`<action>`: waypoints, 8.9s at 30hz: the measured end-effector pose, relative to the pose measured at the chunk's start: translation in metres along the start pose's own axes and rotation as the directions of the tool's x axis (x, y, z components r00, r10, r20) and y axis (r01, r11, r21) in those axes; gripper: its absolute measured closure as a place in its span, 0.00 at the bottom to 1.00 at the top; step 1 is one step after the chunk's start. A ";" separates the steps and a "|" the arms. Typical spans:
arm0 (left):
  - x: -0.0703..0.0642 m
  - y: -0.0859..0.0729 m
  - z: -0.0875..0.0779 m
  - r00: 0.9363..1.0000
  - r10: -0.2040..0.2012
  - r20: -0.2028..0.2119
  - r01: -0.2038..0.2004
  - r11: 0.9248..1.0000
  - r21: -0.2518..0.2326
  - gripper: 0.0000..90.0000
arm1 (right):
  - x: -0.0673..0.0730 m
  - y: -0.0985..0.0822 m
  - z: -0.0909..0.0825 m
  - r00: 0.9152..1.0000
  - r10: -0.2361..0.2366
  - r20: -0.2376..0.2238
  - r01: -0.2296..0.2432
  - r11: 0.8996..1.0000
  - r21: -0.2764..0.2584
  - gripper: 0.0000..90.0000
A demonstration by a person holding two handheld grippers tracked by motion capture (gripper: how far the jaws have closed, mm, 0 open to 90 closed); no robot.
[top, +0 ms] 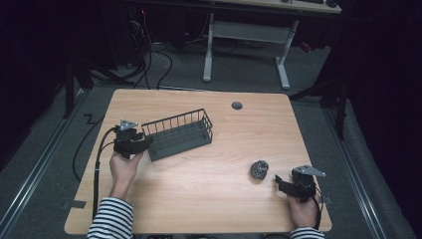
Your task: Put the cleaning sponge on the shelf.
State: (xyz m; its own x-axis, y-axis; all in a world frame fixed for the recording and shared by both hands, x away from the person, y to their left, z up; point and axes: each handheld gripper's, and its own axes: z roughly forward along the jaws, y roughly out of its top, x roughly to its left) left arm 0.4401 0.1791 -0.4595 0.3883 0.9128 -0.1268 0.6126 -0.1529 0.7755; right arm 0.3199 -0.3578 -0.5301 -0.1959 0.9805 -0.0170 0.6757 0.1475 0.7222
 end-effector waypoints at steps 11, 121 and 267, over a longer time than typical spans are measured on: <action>-0.007 -0.001 -0.002 1.000 0.021 0.006 -0.021 1.000 -0.001 0.62 | 0.000 0.000 0.000 1.000 0.000 0.000 0.000 1.000 0.000 0.32; -0.014 -0.089 0.003 0.995 0.075 -0.070 -0.069 0.993 0.092 0.34 | 0.000 0.000 0.000 1.000 -0.006 -0.003 0.006 1.000 0.000 0.32; -0.014 -0.096 0.008 0.993 0.092 -0.070 -0.087 0.994 0.070 0.26 | 0.080 0.111 -0.023 0.898 -0.186 -0.398 0.152 0.982 -0.116 0.41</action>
State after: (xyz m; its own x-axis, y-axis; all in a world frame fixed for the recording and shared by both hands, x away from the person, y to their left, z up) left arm 0.3814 0.1781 -0.5369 0.3938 0.9191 -0.0116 0.6233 -0.2578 0.7383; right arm 0.3630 -0.2662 -0.4353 -0.5843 0.8018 0.1255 0.5510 0.2784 0.7867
